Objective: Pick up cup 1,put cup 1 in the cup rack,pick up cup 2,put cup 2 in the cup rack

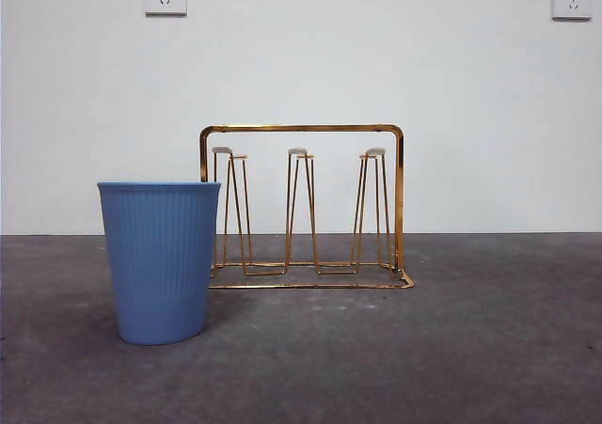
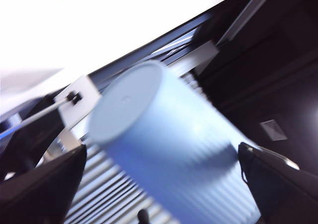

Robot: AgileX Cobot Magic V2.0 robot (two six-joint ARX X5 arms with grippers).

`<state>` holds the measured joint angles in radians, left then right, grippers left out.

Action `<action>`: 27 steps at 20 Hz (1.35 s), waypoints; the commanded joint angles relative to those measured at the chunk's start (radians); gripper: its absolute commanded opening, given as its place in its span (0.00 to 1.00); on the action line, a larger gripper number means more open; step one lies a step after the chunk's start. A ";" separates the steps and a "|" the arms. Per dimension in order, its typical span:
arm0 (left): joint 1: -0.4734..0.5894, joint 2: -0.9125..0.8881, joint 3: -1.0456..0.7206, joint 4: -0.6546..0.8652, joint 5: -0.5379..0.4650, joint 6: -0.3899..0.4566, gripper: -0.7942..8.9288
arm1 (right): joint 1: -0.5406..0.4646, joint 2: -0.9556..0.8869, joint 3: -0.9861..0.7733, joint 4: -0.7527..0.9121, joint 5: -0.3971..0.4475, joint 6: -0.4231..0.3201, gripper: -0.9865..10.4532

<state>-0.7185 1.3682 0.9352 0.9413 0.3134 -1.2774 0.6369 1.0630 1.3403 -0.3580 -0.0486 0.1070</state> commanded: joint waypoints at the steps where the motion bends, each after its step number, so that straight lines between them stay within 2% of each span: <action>1: -0.002 0.006 0.003 0.002 -0.005 0.002 0.76 | 0.041 0.017 -0.003 0.014 0.009 -0.008 0.07; 10: 0.000 0.006 0.003 0.047 -0.026 -0.002 0.76 | 0.058 0.027 -0.003 -0.098 0.054 -0.059 0.07; 15: 0.000 0.006 0.003 0.047 -0.024 -0.001 0.74 | 0.059 0.027 -0.003 -0.122 0.076 -0.059 0.07; 18: 0.000 0.006 0.003 0.046 -0.019 0.000 0.46 | 0.058 0.027 -0.003 -0.145 0.078 -0.059 0.07; 22: 0.000 0.006 0.003 0.043 -0.018 0.000 0.20 | 0.058 0.027 -0.003 -0.168 0.083 -0.059 0.08; 24: 0.000 0.006 0.003 0.042 -0.002 0.002 0.11 | 0.058 0.027 -0.003 -0.178 0.083 -0.059 0.08; 27: 0.000 0.006 0.003 0.016 0.008 0.026 0.10 | 0.058 0.025 -0.003 -0.195 0.083 -0.058 0.10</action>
<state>-0.7166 1.3777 0.9363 0.9356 0.3035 -1.3285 0.6960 1.0779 1.3457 -0.5365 0.0185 0.0402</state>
